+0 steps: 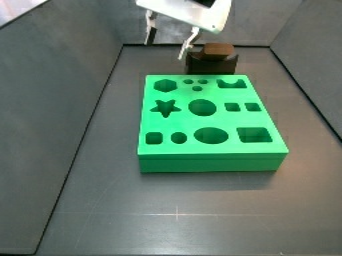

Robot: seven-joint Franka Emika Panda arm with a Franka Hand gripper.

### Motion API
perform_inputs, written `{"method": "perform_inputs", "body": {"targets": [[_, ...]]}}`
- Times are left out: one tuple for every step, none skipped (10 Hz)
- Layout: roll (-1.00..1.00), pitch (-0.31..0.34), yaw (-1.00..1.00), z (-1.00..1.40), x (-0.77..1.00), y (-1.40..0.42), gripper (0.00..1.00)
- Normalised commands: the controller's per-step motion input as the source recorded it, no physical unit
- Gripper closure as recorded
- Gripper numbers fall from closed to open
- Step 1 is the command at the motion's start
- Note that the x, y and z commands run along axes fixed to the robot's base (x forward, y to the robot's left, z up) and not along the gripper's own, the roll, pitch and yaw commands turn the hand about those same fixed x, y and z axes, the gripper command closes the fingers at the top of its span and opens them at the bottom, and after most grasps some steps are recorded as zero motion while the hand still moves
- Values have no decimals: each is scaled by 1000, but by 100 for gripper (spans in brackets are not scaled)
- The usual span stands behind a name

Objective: Pick up the square-circle object. Move up. Place the square-circle object on the fixture. Regrasp the square-circle object. Move to above the board. Insert the square-circle object.
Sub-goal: Regrasp the square-circle object.

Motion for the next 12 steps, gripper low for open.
{"method": "perform_inputs", "body": {"targets": [[751,-262,-1000,8,-54,-25,0],[738,-295,-1000,15,-57,-19,0],[722,-323,-1000,18,-60,-16,0],[710,-340,-1000,14,-58,-13,0],[701,-348,-1000,11,-56,-12,0],[684,-357,-1000,11,-53,-8,0],[669,-357,-1000,7,-47,-7,0],[650,-348,-1000,8,-50,-9,0],[631,-331,-1000,6,-51,-4,0],[611,-294,-1000,1,-48,-5,0],[600,-264,-1000,2,-47,-2,0],[580,-186,-1000,2,-49,-5,0]]}}
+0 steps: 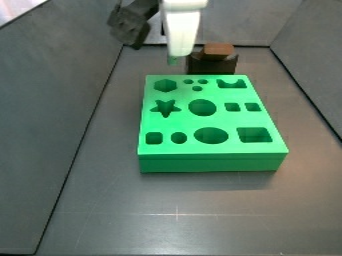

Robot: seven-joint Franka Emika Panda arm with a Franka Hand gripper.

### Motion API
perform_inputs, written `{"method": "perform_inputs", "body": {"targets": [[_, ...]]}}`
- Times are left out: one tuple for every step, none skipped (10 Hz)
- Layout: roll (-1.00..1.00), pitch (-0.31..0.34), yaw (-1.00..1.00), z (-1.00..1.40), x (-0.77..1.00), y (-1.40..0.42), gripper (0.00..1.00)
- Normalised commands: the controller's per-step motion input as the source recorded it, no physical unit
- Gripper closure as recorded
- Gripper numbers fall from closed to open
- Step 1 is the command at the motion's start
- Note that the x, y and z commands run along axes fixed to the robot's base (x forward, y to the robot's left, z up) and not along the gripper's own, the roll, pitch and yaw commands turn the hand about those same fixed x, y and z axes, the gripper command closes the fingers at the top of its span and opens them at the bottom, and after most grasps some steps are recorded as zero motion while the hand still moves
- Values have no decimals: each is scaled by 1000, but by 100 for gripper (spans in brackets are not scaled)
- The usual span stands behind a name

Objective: Pick up the square-circle object. Move up. Place the square-circle object on the fixture. Regrasp the square-circle object. Move to above the board. Insert the square-circle object.
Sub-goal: Regrasp the square-circle object.

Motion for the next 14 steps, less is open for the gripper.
{"method": "perform_inputs", "body": {"targets": [[497,-110,-878,-1,-48,-1,0],[275,62,-510,-6,-43,-1,0],[194,122,-378,1,-41,0,0],[106,179,-219,15,-28,4,0],[-8,167,-151,12,1000,-1,0],[-10,187,-71,-4,1000,0,0],[-7,208,-42,-18,1000,-1,0],[-4,220,1,-7,1000,-3,0],[-7,224,23,1,1000,-6,0],[-20,221,44,-6,1000,-11,0],[-24,222,49,-1,1000,-11,0],[-29,215,60,2,1000,-14,0],[-26,211,65,-3,1000,-14,0],[-24,204,67,2,1000,-15,0]]}}
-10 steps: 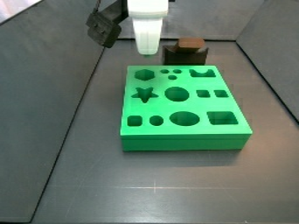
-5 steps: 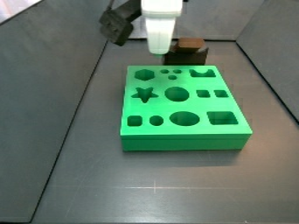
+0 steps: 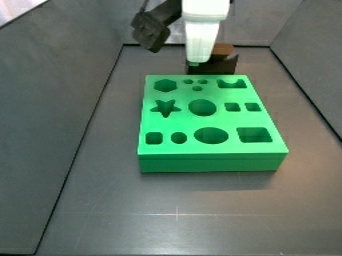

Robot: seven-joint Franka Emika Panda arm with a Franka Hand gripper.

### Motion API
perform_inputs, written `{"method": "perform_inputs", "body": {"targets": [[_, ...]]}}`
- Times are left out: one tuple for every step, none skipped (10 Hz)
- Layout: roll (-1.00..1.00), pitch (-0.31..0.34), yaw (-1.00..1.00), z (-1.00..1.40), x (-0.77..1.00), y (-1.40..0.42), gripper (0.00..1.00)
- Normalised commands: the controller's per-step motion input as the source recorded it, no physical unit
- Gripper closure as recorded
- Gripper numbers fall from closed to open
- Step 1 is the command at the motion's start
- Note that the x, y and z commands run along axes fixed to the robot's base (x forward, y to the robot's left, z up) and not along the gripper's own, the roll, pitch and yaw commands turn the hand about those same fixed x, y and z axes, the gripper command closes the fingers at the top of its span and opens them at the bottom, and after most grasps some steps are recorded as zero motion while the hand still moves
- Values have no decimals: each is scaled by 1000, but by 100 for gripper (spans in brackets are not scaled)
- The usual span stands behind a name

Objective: Pick up the square-circle object. Move up. Place the square-circle object on the fixture. Regrasp the square-circle object. Move to above the board. Insert the square-circle object.
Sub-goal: Regrasp the square-circle object.

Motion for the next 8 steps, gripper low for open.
{"method": "perform_inputs", "body": {"targets": [[-29,202,66,4,967,-18,0],[-26,199,66,3,856,-15,0],[-25,198,63,-1,751,-13,0],[-26,194,63,0,677,-14,0],[-26,197,62,1,600,-13,0],[-25,202,60,-2,526,-11,0],[-24,202,60,2,462,-10,0],[-29,201,59,-6,383,-13,0]]}}
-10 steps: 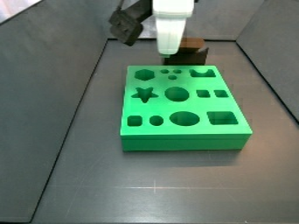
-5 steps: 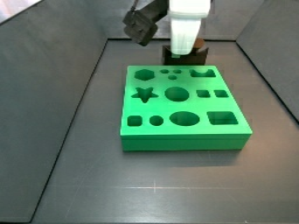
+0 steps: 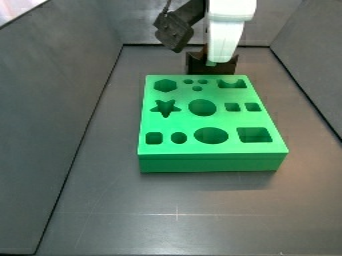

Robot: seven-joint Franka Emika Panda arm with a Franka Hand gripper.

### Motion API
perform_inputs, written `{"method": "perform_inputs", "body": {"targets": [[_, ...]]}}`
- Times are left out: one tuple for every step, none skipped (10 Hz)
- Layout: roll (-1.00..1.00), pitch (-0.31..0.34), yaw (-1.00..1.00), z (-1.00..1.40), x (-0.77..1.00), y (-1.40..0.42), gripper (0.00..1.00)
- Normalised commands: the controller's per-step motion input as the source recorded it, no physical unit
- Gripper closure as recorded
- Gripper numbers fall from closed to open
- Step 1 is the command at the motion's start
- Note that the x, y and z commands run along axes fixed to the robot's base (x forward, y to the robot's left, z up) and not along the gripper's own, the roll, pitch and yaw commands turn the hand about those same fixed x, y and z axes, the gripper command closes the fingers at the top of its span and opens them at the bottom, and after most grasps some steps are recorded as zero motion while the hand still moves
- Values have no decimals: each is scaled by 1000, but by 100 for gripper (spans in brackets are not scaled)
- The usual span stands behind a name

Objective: Pick up the square-circle object. Move up. Place the square-circle object on the fixture. Regrasp the square-circle object. Move to above the board. Insert the square-circle object.
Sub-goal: Regrasp the square-circle object, then move to above the board.

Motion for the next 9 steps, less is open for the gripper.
{"method": "perform_inputs", "body": {"targets": [[-30,204,58,-3,321,-13,0],[-32,210,58,5,258,-11,0],[-34,216,59,-4,186,-12,0],[-36,218,61,-2,135,-12,0],[-41,214,61,3,89,-14,0],[-42,201,63,5,73,-11,0],[0,0,0,167,0,500,100],[46,-80,426,1000,224,-98,100],[45,-57,403,1000,221,-100,100]]}}
